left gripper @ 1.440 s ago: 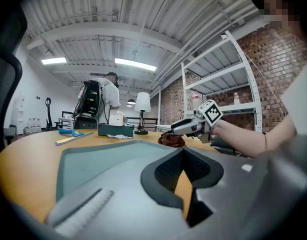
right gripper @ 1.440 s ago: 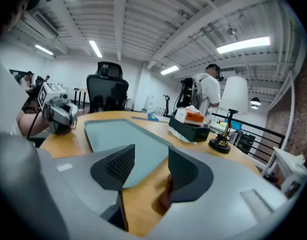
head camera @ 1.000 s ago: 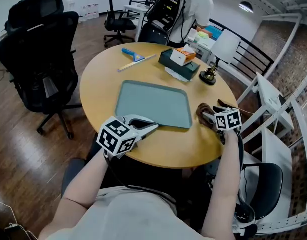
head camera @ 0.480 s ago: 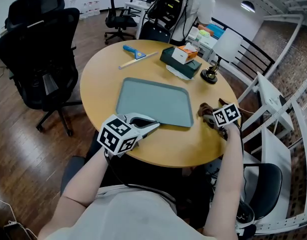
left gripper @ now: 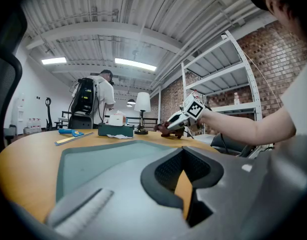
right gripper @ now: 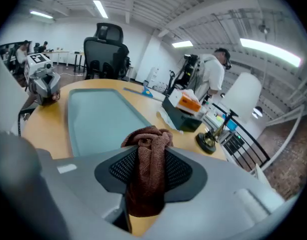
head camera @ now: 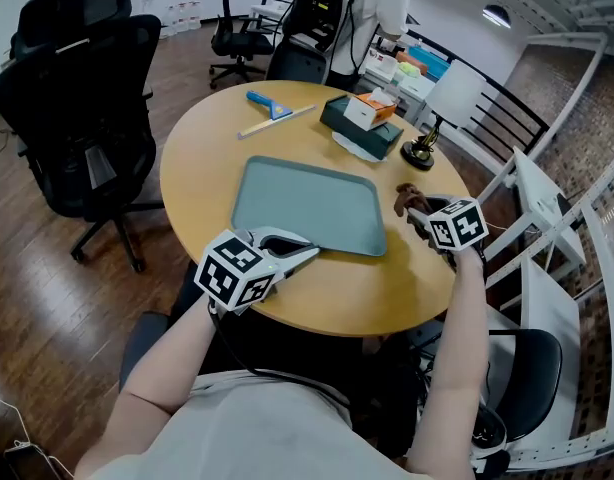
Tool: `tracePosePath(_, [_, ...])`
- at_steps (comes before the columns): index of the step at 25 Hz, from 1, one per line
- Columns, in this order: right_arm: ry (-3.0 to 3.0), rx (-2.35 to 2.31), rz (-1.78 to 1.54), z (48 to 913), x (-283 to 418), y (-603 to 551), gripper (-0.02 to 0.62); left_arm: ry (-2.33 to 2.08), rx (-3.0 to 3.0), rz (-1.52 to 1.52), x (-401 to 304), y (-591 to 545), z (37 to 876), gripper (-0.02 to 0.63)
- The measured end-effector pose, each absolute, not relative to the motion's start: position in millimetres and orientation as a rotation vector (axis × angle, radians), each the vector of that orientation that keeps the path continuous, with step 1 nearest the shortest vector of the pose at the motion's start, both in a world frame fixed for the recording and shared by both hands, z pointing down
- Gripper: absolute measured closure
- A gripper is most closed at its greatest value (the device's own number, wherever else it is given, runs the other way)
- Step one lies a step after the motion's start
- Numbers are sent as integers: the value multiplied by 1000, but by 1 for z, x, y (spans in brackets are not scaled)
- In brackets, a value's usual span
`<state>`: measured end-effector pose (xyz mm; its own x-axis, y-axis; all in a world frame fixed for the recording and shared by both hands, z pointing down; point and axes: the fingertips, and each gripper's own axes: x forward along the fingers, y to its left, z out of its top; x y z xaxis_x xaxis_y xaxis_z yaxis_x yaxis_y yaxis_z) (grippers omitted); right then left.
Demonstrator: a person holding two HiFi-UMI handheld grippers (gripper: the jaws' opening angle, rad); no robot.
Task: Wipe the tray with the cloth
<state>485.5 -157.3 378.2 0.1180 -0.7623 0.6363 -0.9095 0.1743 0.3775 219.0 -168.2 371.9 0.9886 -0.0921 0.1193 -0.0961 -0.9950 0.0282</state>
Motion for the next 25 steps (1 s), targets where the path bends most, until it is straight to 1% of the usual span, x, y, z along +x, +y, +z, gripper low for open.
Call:
tracePosePath(4, [-1825, 1447, 61, 357, 420, -170, 448, -147, 3100, 182, 219, -168, 371, 606])
tracePosePath(7, [-1858, 1283, 14, 374, 378, -170, 446, -146, 3100, 183, 219, -166, 371, 606])
tracePosePath(10, [-1848, 1153, 41, 403, 355, -165, 446, -147, 3099, 184, 218, -166, 372, 604])
tracePosePath(15, [-1887, 1048, 114, 425, 345, -157, 446, -146, 3102, 179, 219, -167, 372, 606])
tracePosePath(25, [-1889, 1061, 182, 438, 363, -173, 446, -148, 3100, 183, 219, -166, 371, 604])
